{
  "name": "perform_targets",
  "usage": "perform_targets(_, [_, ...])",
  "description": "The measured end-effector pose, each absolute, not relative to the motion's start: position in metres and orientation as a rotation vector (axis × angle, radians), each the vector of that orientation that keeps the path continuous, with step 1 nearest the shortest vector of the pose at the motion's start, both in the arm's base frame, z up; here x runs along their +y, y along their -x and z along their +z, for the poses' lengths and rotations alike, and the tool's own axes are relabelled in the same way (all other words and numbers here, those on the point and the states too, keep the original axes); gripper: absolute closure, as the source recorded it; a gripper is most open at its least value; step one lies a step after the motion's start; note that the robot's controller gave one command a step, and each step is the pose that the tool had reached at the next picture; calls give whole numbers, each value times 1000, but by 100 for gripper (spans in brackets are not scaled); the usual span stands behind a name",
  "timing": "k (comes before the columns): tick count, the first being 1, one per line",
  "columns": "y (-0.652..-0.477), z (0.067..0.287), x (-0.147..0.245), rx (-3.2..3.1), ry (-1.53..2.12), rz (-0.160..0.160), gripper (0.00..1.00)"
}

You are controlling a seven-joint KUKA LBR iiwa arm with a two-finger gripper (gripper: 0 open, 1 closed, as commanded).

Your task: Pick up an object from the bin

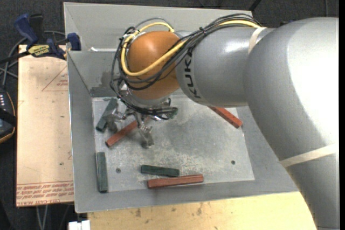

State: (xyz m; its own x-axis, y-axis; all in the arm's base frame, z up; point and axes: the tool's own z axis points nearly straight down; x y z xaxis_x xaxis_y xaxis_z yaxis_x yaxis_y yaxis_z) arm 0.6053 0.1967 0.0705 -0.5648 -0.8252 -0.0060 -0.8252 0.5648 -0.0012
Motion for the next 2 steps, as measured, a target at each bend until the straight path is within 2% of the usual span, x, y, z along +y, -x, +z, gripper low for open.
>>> perform_targets(1, [-606, 71, 195, 2779, 1456, 3, 100])
perform_targets(2, [-599, 201, 198, 2806, 1384, -1, 100])
